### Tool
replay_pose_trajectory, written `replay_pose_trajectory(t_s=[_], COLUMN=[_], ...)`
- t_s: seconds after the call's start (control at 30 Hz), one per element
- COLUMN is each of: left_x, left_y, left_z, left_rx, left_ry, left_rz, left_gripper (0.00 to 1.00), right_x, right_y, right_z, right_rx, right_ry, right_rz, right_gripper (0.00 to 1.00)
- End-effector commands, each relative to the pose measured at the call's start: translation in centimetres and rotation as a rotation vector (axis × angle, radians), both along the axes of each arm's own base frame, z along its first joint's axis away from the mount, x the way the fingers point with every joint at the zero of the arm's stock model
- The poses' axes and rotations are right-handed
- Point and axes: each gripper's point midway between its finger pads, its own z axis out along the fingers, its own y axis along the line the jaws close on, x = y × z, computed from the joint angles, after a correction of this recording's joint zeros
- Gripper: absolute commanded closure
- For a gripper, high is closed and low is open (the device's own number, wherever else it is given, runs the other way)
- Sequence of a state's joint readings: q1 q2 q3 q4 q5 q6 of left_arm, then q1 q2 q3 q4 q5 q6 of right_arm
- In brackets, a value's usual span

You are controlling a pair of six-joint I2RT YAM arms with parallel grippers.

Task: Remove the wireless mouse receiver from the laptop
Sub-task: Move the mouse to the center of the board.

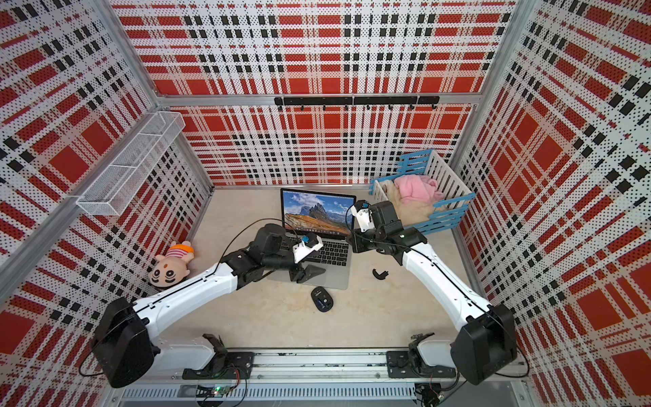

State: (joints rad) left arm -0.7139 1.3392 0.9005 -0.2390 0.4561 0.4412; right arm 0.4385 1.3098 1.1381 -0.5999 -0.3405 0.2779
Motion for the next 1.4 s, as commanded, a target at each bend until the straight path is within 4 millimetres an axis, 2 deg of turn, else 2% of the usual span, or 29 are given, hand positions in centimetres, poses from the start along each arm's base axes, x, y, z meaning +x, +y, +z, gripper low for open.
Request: replay_pose_trajectory(t_s=[0.0,0.07,0.23,0.27,0.33,0.37,0.43,0.8,0.9,1.07,1.2,1.37], left_x=[-1.5,-1.4,-0.6,-0.6,-0.9,-1.0,-1.4,-1.9,-2.4,-2.5,-2.4,-2.5], left_y=[2.0,2.2,2.0,1.8,1.3,1.2,1.0,0.1,0.0,-0.1,-1.0,-2.4], left_z=[-6.1,-7.6,-9.5,-9.7,-10.6,-11.0,-12.0,-14.3,-14.5,-13.7,-12.3,-12.3], left_rx=[0.308,0.364,0.468,0.484,0.524,0.543,0.579,0.654,0.666,0.636,0.564,0.529], left_ry=[-0.180,-0.204,-0.268,-0.279,-0.294,-0.291,-0.288,-0.260,-0.247,-0.229,-0.212,-0.181], left_rz=[-0.145,-0.175,-0.243,-0.256,-0.294,-0.307,-0.340,-0.412,-0.428,-0.400,-0.368,-0.370], left_gripper=[0.29,0.28,0.27,0.23,0.07,0.06,0.06,0.06,0.07,0.08,0.08,0.09], right_x=[-0.6,-0.9,-1.4,-1.4,-1.5,-1.5,-1.3,-0.9,-0.9,-0.9,-0.9,-0.8], right_y=[-0.2,-0.3,-0.3,-0.4,-0.4,-0.5,-0.7,-1.0,-1.1,-1.0,-1.1,-1.2], right_z=[0.6,0.5,0.4,0.2,0.3,0.3,0.3,-0.1,-0.1,-0.5,-0.5,0.0], right_rx=[-0.001,0.006,0.026,0.031,0.045,0.049,0.057,0.080,0.087,0.095,0.098,0.106], right_ry=[-0.041,-0.043,-0.049,-0.047,-0.046,-0.047,-0.047,-0.032,-0.032,-0.026,-0.025,-0.037], right_rz=[0.016,0.022,0.033,0.034,0.036,0.034,0.029,0.031,0.027,0.027,0.027,0.023], right_gripper=[1.00,1.00,1.00,1.00,1.00,1.00,1.00,1.00,1.00,1.00,1.00,1.00])
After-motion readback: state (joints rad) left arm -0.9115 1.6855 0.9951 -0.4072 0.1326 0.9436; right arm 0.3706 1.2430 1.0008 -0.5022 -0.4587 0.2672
